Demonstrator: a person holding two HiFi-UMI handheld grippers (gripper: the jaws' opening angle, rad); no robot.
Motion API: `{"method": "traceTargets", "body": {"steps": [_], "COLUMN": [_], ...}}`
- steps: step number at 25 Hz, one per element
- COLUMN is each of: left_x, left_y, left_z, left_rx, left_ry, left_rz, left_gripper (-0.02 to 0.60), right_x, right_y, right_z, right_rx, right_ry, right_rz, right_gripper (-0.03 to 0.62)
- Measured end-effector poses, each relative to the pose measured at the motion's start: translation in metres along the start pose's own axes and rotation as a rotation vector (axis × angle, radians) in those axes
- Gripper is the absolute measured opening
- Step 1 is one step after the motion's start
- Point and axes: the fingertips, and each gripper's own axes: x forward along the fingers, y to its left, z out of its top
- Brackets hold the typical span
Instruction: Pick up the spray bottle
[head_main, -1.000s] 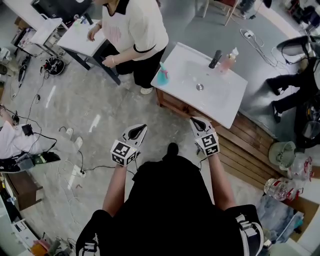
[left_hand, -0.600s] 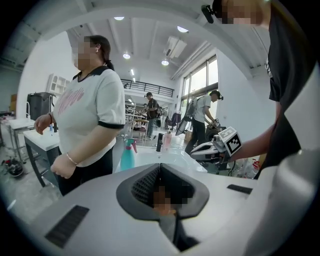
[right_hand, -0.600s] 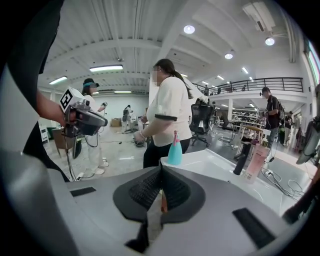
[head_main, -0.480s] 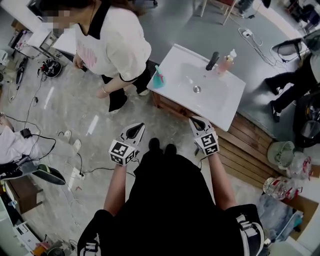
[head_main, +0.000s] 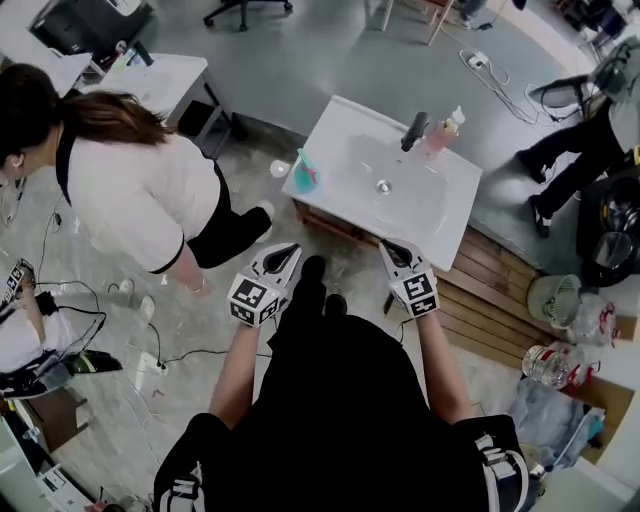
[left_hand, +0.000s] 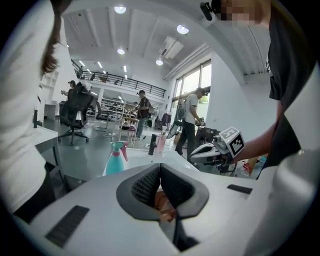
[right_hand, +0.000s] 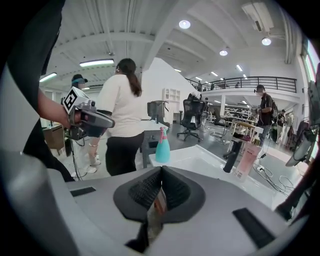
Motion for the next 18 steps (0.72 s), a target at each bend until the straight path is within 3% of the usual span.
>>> {"method": "traceTargets", "body": {"steps": [18], "left_x": [0.075], "left_y": [0.066], "left_z": [0.026], "left_rx": [0.008], "left_ry": [0.033], "left_rz": [-0.127], "left_gripper": [0.023], "right_x": [0.070], "right_y": [-0.044], "right_z": [0.025], "right_rx": [0.026], "right_ry": [0.047], "right_rz": [-0.035], "right_gripper": [0.017]}}
